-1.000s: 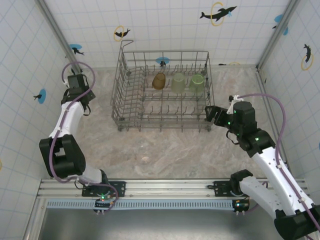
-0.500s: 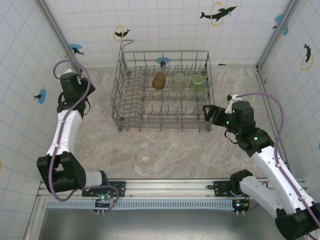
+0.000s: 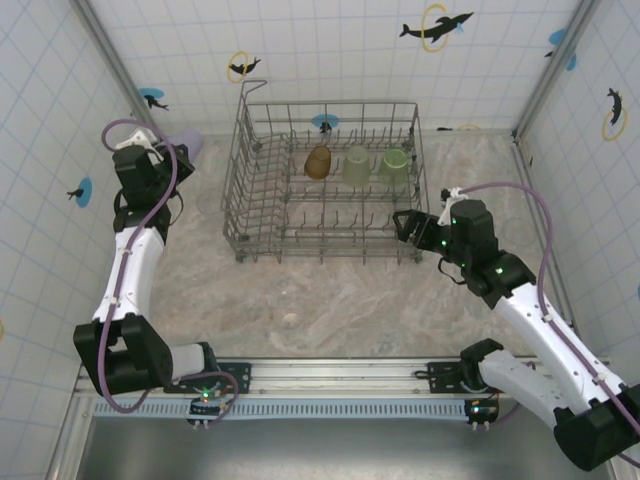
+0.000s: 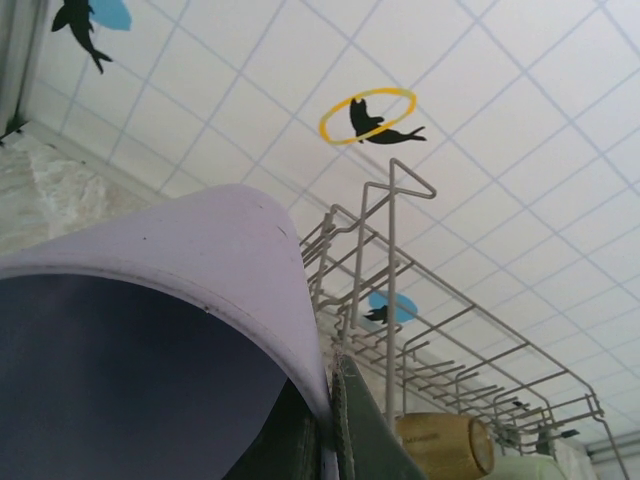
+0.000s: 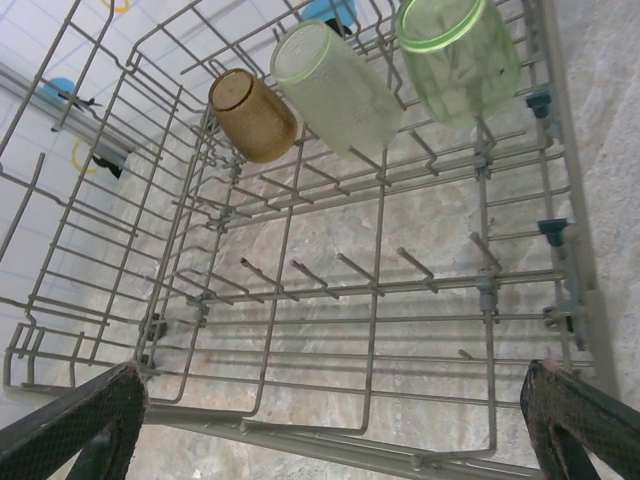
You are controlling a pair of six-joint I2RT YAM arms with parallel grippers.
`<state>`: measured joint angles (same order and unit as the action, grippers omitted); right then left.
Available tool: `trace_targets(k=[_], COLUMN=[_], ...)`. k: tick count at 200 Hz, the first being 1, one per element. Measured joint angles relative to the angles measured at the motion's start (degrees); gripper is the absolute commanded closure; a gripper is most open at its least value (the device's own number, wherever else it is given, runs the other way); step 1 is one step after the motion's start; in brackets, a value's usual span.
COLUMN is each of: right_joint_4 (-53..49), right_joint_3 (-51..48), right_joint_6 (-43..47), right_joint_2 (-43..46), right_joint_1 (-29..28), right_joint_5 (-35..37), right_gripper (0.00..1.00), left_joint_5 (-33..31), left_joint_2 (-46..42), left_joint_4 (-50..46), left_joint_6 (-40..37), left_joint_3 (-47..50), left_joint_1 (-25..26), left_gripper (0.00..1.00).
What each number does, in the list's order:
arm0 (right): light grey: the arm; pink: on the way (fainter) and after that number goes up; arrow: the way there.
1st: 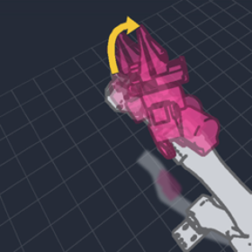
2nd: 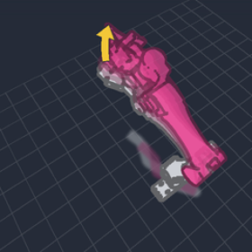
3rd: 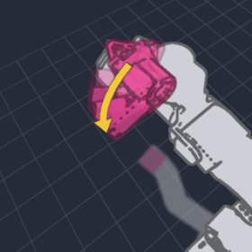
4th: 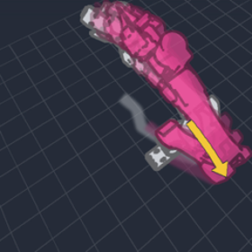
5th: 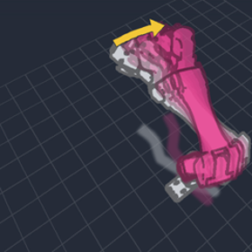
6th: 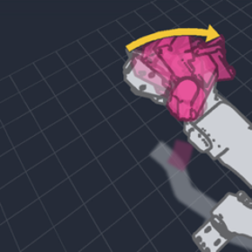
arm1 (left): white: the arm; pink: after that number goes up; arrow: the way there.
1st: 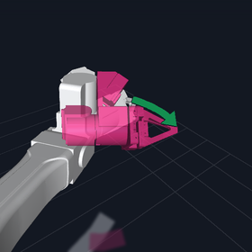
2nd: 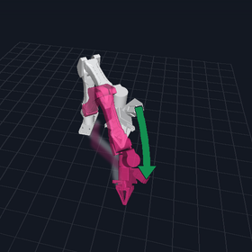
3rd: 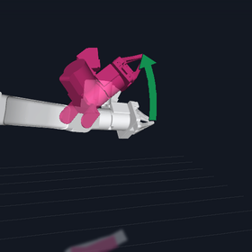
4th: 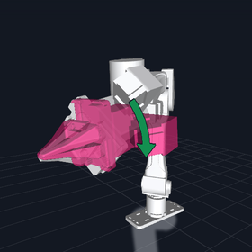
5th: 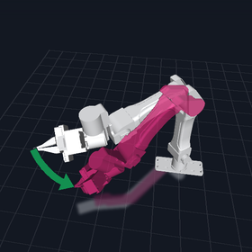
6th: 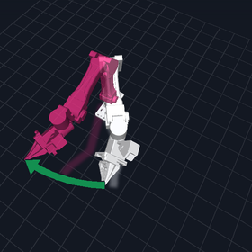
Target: Load the cups into the dish rack
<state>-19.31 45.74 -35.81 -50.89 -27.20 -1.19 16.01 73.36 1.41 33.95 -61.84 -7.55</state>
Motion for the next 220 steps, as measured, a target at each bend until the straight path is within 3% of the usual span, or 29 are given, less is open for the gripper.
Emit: trace_targets(k=[44, 166, 220], right_joint_4=[1.66, 15.45, 23.96], right_joint_3=[0.0, 0.0, -0.13], right_joint_6=[-0.87, -7.5, -11.32], right_joint_2=[-2.67, -12.5, -15.3], right_joint_1=[-2.56, -6.56, -7.58], right_joint_5=[0.28, -3.89, -5.25], right_gripper=[0.0, 0.0, 0.0], left_joint_5=[3.85, 24.61, 29.79], left_joint_2=[-1.92, -0.87, 0.15], left_joint_4=[3.89, 21.27, 24.83], left_joint_6=[2.05, 13.0, 14.36], left_joint_3=[0.09, 6.84, 7.48], left_joint_1=[0.0, 0.2, 5.9], left_gripper=[1.0, 1.0, 1.0])
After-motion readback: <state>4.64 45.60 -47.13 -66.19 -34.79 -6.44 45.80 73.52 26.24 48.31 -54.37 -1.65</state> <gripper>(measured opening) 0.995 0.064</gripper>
